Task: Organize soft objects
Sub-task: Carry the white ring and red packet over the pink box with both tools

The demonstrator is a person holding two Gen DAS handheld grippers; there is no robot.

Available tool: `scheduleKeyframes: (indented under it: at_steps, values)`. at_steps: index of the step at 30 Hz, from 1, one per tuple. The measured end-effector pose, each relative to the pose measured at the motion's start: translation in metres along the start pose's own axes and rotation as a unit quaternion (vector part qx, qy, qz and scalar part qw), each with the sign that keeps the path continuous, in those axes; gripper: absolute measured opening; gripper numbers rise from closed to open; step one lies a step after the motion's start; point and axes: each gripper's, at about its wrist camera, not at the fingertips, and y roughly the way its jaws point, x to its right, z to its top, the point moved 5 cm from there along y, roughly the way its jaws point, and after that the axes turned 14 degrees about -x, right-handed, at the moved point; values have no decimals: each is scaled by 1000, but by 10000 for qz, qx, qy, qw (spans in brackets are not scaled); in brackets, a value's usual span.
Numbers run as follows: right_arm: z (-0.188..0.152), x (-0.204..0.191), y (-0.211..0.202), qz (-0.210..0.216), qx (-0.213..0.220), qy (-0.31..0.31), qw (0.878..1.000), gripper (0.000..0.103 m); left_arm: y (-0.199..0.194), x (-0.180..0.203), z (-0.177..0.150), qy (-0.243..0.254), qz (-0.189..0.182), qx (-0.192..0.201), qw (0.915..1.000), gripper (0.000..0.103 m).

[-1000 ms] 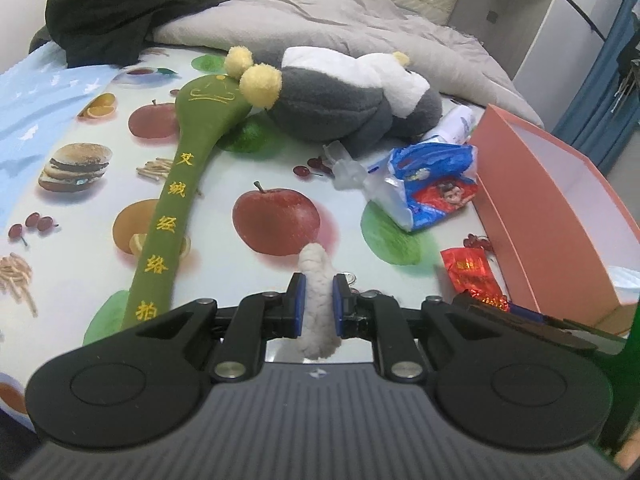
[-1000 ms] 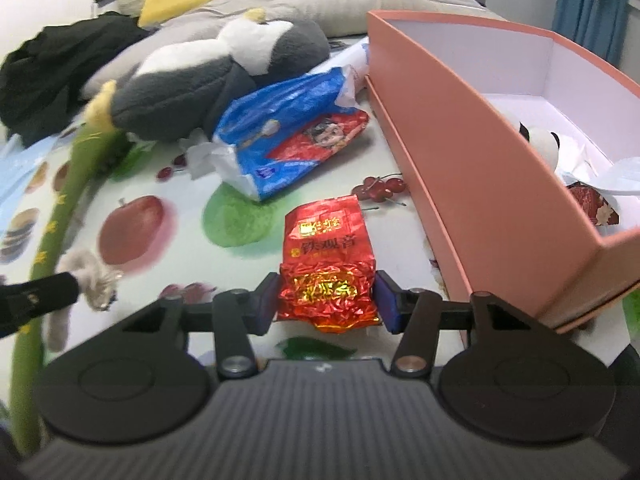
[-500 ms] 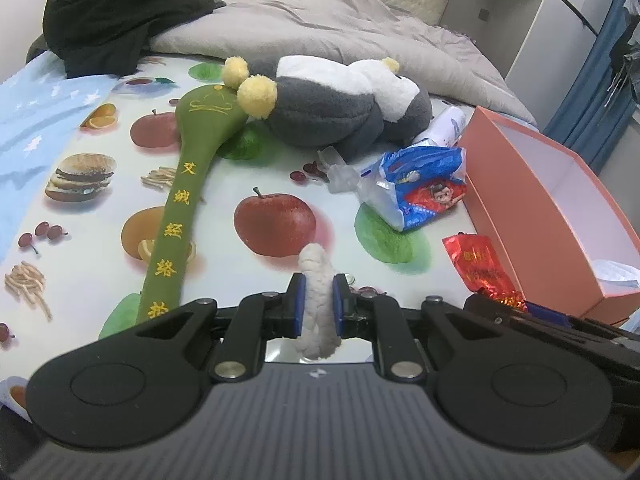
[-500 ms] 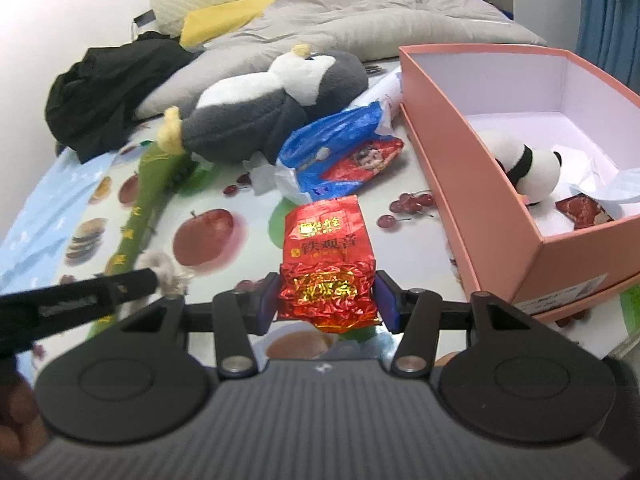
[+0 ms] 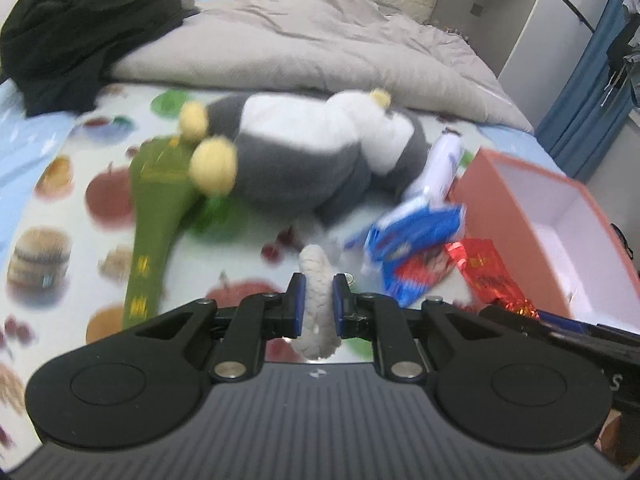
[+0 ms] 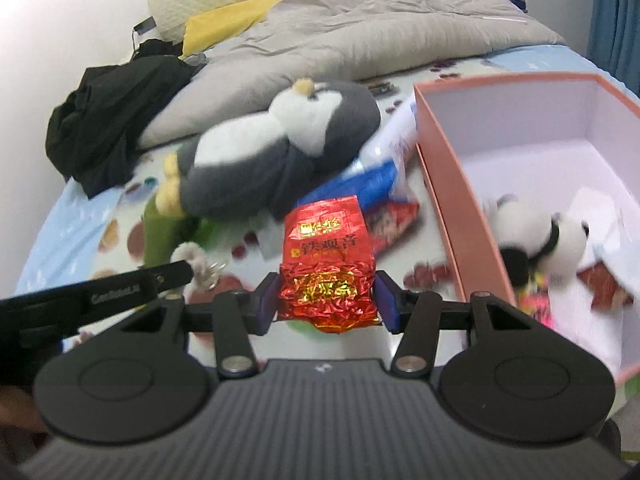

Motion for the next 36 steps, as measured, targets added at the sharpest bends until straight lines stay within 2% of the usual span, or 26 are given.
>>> scheduleKeyframes:
  at_steps: [4, 10, 16, 19, 26, 31, 36]
  values:
    - [27, -2, -14, -83, 99, -118, 9998, 53, -14, 19, 32, 170, -170, 20, 9997, 17]
    - [42, 8, -27, -137, 399, -96, 9991, 54, -21, 50, 51, 555, -437, 212, 9973, 17]
    - [45, 26, -55, -107, 796, -137, 9967, 54, -25, 78, 45, 741, -853, 472, 9925, 17]
    - [44, 34, -76, -348, 965, -350, 9941, 54, -38, 95, 39, 747, -966, 581, 9908, 17]
    - [49, 68, -125, -559, 1227, -334, 9903, 54, -71, 144, 38, 947, -1206, 784, 9851, 17]
    - [58, 99, -143, -719, 1225, -192, 9897, 54, -79, 188, 44, 1160, -1450, 718, 9800, 17]
    - [62, 139, -138, -876, 911, 108, 9919, 54, -63, 237, 42, 1596, -1460, 442, 9753, 18]
